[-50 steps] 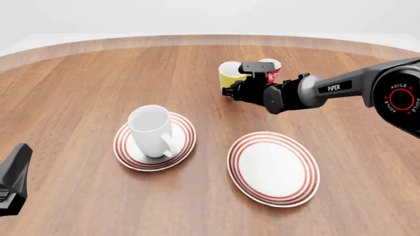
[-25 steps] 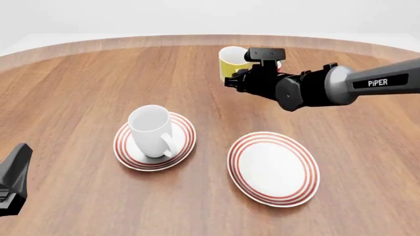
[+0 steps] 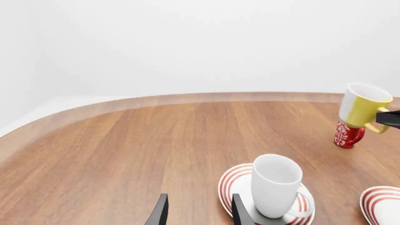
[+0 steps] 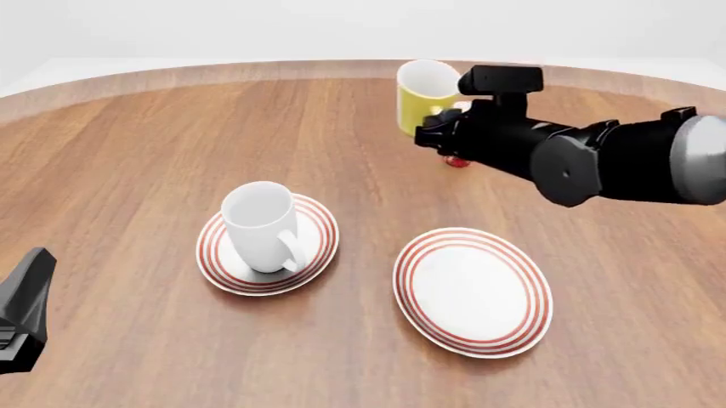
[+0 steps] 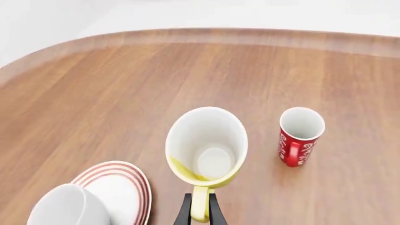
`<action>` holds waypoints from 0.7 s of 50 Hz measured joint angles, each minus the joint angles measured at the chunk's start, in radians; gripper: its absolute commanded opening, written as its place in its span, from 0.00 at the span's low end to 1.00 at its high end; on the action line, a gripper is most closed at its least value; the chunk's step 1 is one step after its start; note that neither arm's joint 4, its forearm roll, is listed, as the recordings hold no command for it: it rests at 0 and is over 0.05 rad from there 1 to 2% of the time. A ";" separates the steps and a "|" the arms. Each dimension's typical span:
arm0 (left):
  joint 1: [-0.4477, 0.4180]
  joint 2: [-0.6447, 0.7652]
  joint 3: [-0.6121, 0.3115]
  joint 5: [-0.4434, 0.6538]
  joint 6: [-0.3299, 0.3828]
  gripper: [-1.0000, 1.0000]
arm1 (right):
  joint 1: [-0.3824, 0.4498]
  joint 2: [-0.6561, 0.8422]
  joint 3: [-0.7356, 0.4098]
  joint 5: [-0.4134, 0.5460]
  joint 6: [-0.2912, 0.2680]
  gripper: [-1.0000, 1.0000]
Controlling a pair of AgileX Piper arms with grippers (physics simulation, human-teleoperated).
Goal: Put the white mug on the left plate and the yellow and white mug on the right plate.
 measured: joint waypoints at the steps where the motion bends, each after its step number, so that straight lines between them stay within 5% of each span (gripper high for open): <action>1: 0.000 0.000 0.000 0.000 0.000 1.00 | 0.000 -0.012 0.009 0.001 0.000 0.00; 35: 0.000 0.000 0.000 0.000 0.000 1.00 | -0.006 -0.322 0.253 0.062 -0.009 0.00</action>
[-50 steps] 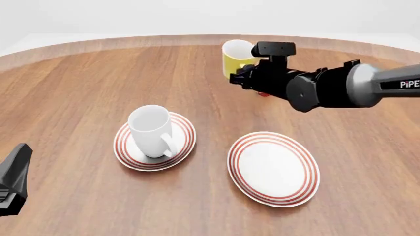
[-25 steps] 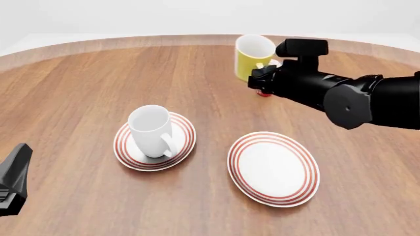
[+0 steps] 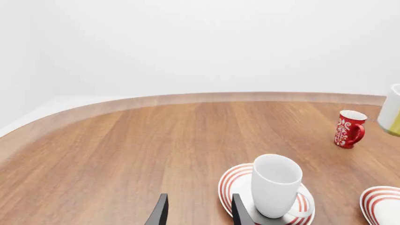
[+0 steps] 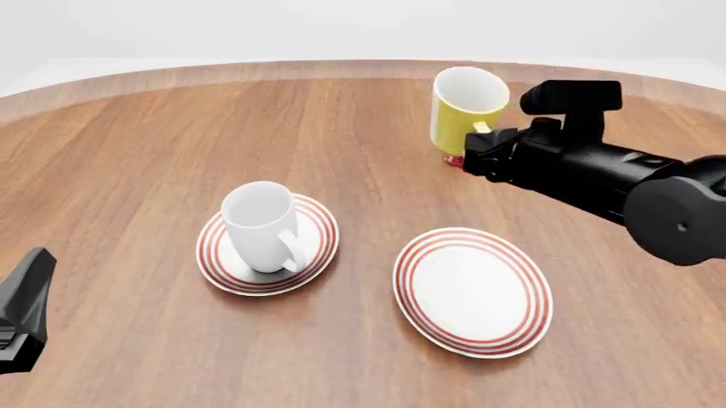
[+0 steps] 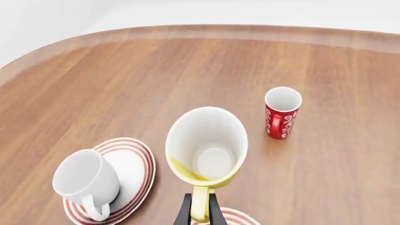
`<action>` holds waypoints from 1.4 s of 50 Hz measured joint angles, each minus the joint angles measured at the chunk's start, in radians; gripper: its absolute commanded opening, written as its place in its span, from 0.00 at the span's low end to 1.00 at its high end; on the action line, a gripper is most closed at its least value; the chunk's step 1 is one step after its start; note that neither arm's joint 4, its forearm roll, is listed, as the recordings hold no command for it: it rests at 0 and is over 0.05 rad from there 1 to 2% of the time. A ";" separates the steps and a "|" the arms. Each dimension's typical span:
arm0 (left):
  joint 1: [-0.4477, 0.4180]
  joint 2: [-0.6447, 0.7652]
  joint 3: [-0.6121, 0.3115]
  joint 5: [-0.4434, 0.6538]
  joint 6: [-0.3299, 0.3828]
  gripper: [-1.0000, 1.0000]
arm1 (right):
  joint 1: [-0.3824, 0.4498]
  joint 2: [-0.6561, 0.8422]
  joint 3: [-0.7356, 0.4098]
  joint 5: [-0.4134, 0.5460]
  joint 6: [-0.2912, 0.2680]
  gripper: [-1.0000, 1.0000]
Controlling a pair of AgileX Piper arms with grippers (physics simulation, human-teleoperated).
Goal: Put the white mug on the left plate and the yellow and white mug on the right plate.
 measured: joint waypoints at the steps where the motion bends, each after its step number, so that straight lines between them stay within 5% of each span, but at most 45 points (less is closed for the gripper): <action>1: 0.000 0.000 0.000 0.000 0.000 1.00 | -0.001 -0.006 0.005 0.002 -0.001 0.00; 70: 0.000 0.000 0.000 0.000 0.000 1.00 | 0.013 -0.384 0.300 0.158 -0.006 0.00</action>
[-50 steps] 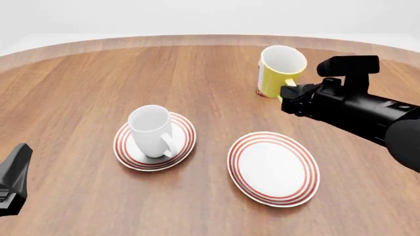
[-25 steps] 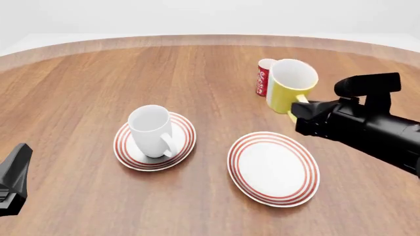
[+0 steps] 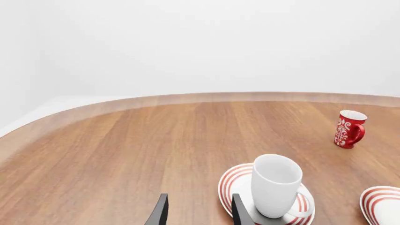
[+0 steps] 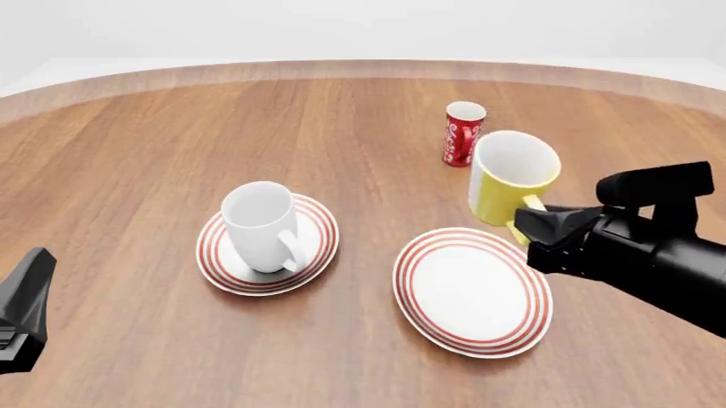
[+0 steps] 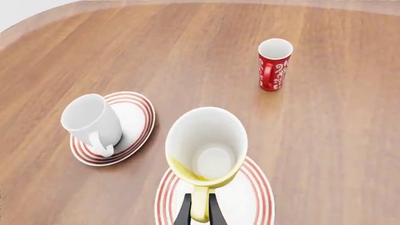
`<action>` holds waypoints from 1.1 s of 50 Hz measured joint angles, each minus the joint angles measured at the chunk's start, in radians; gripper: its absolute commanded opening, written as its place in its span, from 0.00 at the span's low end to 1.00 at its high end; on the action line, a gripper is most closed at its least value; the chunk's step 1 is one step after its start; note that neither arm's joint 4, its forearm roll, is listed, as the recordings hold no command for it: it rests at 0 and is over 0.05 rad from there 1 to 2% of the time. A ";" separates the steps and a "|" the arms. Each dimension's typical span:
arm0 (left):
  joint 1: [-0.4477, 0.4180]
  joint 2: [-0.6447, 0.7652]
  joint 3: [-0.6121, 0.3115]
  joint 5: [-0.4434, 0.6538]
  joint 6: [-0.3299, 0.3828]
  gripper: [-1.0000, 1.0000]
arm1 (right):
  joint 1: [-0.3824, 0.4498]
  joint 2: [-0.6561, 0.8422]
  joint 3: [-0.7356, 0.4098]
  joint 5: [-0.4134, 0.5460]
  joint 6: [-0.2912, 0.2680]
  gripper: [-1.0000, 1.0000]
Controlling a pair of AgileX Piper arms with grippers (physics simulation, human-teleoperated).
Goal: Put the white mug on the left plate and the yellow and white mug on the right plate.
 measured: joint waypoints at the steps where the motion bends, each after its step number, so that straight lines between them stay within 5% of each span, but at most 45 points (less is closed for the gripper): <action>1: 0.000 0.000 0.000 0.000 0.000 1.00 | 0.000 -0.002 0.003 0.001 0.001 0.00; 55: 0.000 0.000 0.000 0.000 0.000 1.00 | 0.037 0.118 0.113 -0.131 0.016 0.00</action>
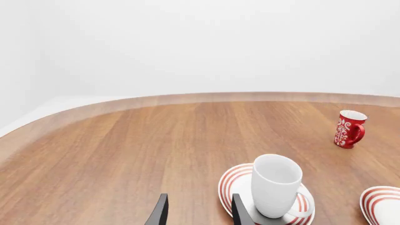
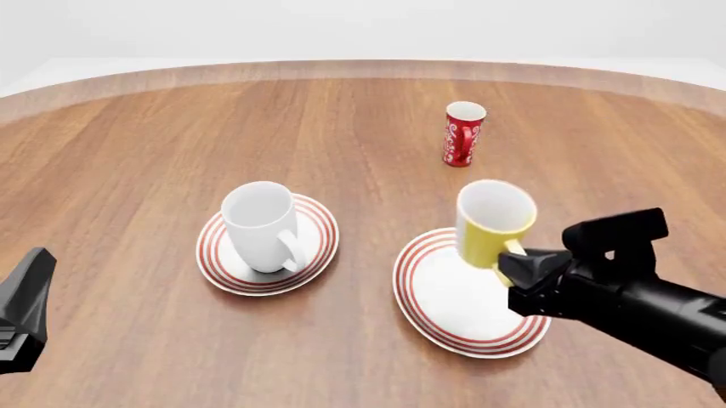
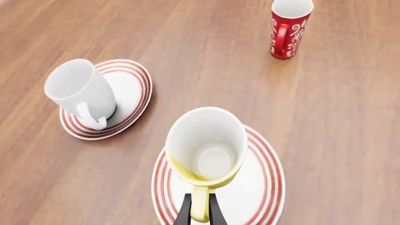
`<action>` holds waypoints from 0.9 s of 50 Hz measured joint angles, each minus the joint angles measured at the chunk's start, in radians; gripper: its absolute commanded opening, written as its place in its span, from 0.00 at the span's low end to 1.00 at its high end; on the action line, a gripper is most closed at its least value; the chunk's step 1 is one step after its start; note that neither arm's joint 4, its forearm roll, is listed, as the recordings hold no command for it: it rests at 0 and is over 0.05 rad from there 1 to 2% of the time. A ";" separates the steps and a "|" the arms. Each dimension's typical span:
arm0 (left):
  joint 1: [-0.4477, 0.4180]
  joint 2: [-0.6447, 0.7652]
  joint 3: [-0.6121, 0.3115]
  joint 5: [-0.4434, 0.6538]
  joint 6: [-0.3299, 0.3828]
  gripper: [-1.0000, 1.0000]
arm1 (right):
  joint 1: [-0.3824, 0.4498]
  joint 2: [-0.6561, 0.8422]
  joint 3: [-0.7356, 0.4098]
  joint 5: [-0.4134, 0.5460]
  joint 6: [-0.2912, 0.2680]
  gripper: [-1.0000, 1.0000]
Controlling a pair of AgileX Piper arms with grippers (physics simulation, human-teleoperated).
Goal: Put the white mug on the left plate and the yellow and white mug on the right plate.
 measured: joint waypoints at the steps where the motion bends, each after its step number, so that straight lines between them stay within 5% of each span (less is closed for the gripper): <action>1: 0.000 0.000 0.000 0.000 0.000 1.00 | 0.001 0.004 0.001 -0.003 0.000 0.00; 45: 0.000 0.000 0.000 0.000 0.000 1.00 | 0.008 0.146 0.030 -0.120 0.006 0.00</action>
